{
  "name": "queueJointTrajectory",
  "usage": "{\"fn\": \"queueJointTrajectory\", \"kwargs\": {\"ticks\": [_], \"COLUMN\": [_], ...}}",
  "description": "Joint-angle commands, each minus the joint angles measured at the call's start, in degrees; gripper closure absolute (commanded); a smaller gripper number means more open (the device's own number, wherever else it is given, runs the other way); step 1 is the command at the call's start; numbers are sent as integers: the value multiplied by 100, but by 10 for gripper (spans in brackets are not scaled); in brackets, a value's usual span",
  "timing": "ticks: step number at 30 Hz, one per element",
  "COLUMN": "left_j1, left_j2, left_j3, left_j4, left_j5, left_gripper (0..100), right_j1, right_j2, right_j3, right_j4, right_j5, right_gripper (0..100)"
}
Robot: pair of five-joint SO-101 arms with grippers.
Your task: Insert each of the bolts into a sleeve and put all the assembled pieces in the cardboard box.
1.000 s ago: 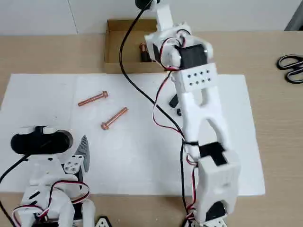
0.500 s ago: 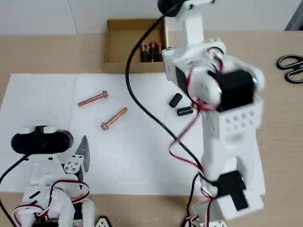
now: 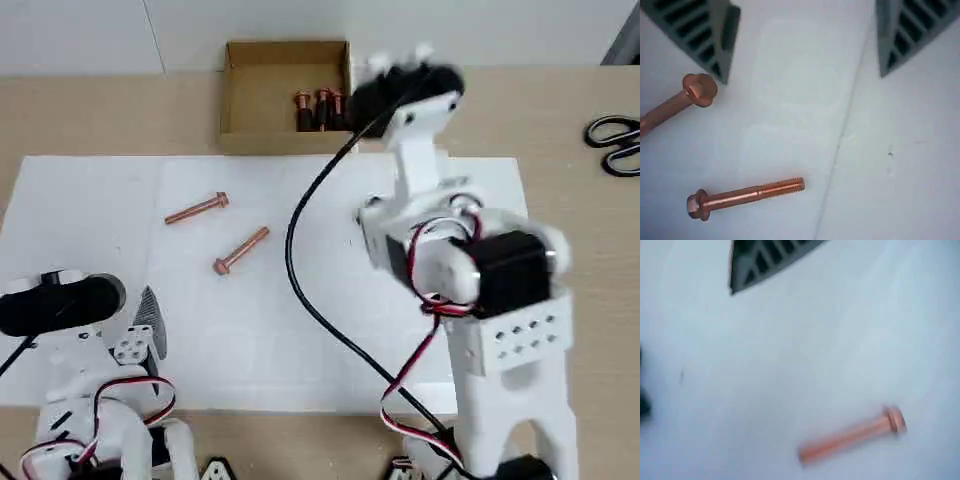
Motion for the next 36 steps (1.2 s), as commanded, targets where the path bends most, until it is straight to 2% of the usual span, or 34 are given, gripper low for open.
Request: {"fn": "queueJointTrajectory", "kwargs": {"ticks": [1, 6, 10, 16, 19, 25, 33, 36], "left_j1": [299, 1187, 1248, 897, 782, 809, 809, 818], "left_j2": [-18, -9, 18, 18, 18, 0, 0, 0], "left_j3": [4, -13, 4, 154, 154, 154, 154, 163], "left_j4": [-62, -79, -79, -132, -132, -132, -132, -132], "left_j5": [-44, -44, -35, -26, -26, -26, -35, -35], "left_gripper": [816, 816, 816, 816, 816, 816, 816, 816], "right_j1": [22, 31, 295, 1077, 1077, 1095, 1059, 1051], "right_j2": [-365, -321, -84, 1051, 1903, 3433, 3767, 3811], "right_j3": [712, 1380, 1767, 1732, 1389, 466, -158, -290], "right_j4": [-92, -180, -760, -1684, -1684, -1675, -1736, -1736], "right_j5": [-26, -35, -158, -1178, -1591, -2998, -4721, -5134], "right_gripper": [801, 801, 801, 801, 801, 798, 800, 801]}}
